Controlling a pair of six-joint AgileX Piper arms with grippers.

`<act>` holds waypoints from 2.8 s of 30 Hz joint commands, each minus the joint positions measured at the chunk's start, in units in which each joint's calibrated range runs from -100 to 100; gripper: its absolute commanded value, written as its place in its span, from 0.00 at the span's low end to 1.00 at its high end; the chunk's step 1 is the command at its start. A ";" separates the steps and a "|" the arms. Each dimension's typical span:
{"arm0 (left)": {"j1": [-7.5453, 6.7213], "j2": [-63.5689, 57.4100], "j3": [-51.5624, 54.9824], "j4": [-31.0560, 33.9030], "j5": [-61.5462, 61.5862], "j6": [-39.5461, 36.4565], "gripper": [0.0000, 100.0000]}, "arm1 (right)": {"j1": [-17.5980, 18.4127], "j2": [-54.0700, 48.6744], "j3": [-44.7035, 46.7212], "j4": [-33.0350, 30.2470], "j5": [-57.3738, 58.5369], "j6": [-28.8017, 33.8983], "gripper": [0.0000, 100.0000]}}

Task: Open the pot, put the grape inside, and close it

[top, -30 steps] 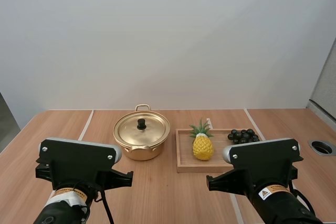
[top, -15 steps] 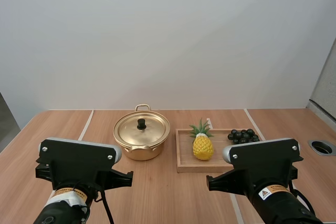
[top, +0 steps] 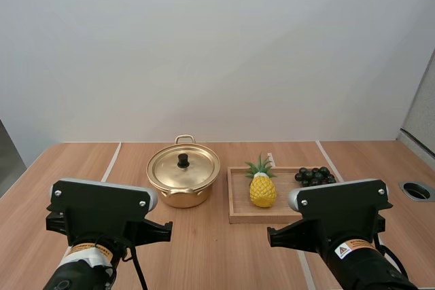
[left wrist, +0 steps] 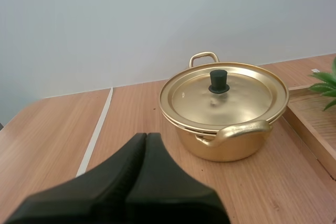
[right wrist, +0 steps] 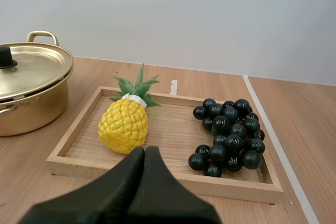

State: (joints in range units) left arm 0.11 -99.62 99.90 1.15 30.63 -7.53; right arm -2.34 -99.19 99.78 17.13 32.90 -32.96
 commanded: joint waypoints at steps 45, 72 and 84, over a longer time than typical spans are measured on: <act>-0.17 -0.38 0.10 0.35 -0.61 -0.58 0.00 | 0.07 -0.38 0.22 0.20 -1.08 0.16 0.00; -0.11 -0.38 0.10 0.35 -3.20 -0.58 0.00 | 0.07 -0.38 0.22 3.88 -1.08 0.16 0.00; -0.11 -0.38 0.10 0.35 -3.22 -0.58 0.00 | 0.07 -0.38 0.22 -3.62 -20.39 0.16 0.00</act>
State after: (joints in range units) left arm 0.11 -99.62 99.90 1.15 28.63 -7.53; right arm -2.34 -99.19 100.00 16.21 16.70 -32.96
